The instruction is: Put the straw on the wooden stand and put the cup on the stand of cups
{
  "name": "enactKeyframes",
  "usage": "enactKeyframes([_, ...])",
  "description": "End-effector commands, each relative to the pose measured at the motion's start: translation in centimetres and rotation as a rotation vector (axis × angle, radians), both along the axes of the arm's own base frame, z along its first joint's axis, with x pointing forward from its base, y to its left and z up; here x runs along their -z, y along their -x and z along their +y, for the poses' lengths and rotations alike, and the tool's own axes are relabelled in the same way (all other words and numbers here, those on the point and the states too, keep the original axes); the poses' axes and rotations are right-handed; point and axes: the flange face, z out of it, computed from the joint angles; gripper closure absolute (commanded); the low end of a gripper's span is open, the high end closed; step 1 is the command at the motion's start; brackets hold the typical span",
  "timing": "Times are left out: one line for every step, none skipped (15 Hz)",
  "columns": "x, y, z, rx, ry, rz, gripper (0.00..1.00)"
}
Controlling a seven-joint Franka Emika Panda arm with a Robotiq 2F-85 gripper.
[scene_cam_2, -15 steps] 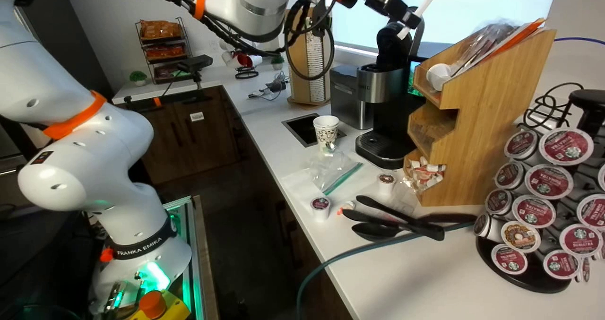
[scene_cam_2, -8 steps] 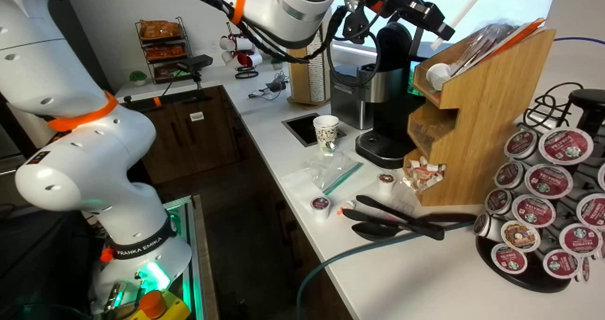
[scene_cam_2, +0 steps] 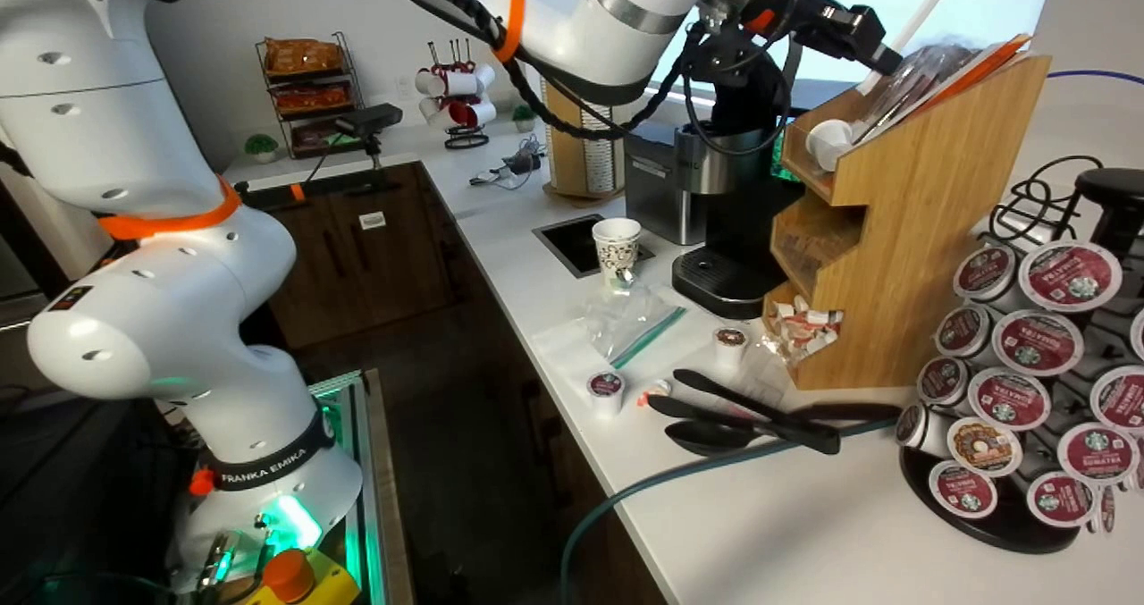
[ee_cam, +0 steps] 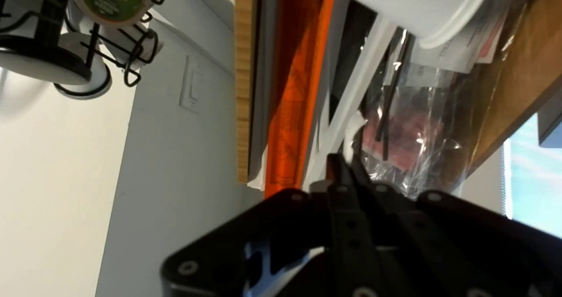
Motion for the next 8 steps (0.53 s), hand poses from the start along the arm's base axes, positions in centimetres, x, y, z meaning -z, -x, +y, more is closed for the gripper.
enactKeyframes([0.9, -1.3, -0.6, 0.035, 0.039, 0.012, 0.99])
enactKeyframes([1.1, -1.4, -0.6, 0.039, 0.05, 0.015, 0.73])
enactKeyframes([1.5, -1.6, -0.6, 0.043, 0.056, 0.018, 0.72])
enactKeyframes([1.7, -1.7, -0.6, 0.049, 0.063, 0.024, 0.65])
enactKeyframes([1.9, -1.7, -0.6, 0.055, 0.068, 0.026, 0.58])
enactKeyframes([2.0, -1.8, -0.7, 0.06, 0.073, 0.028, 0.51])
enactKeyframes([2.0, -1.9, -0.7, 0.064, 0.078, 0.027, 0.42])
enactKeyframes([1.8, -1.8, -0.7, 0.075, 0.082, 0.021, 0.36])
